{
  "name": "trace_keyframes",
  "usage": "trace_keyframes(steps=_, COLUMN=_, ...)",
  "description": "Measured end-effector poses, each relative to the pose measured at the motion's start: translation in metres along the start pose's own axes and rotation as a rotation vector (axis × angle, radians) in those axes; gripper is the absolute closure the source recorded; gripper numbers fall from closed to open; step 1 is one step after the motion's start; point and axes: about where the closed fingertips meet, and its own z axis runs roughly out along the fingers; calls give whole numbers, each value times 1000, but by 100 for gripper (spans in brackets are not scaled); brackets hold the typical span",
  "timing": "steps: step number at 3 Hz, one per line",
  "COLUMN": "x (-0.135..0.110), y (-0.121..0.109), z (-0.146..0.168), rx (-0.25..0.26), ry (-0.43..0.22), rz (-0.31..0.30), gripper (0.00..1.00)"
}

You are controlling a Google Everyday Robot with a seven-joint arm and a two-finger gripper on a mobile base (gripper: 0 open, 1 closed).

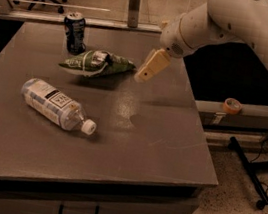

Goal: Move green jalapeno chip bag near pepsi can

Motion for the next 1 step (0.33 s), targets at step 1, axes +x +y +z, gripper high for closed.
trace_keyframes(steps=1, x=12, y=-2, z=-9, rx=11, ry=4, rz=21, gripper=0)
